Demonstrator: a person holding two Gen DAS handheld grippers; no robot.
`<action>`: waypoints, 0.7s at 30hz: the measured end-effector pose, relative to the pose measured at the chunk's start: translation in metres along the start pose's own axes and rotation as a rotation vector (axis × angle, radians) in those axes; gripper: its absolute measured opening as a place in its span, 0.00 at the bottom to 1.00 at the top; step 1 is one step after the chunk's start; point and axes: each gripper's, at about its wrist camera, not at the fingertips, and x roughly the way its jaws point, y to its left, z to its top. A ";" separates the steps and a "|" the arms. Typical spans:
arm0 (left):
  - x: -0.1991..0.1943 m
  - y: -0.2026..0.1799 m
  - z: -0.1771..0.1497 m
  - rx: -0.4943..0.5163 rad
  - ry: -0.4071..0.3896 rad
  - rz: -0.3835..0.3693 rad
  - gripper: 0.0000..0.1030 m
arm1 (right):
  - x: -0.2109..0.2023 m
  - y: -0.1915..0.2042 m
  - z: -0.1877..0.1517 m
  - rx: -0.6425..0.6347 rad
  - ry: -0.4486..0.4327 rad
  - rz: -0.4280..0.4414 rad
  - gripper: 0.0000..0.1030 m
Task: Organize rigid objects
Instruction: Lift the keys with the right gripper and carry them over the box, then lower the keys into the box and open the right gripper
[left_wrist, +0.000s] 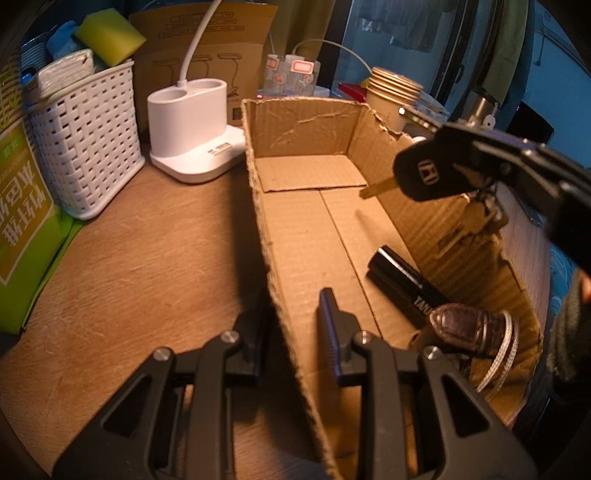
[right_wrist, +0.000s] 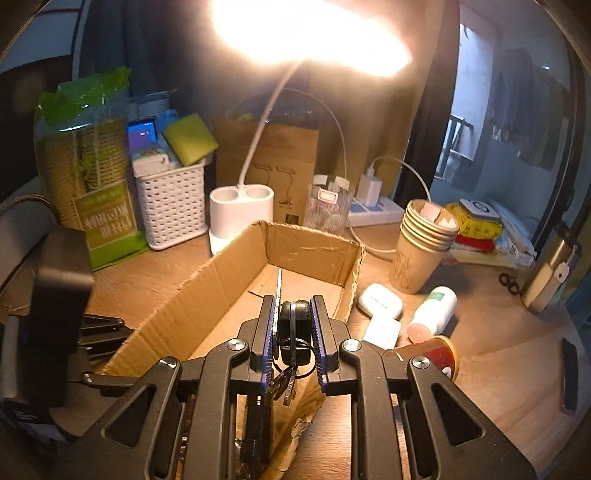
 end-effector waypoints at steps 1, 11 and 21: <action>0.000 0.000 0.000 0.000 0.000 0.000 0.26 | 0.003 0.000 -0.002 -0.003 0.007 -0.006 0.19; 0.000 0.000 0.000 -0.001 0.000 -0.001 0.26 | 0.010 -0.006 -0.018 0.005 0.056 -0.002 0.19; 0.000 -0.001 0.000 -0.001 0.000 -0.001 0.26 | 0.013 0.001 -0.024 -0.017 0.097 0.006 0.19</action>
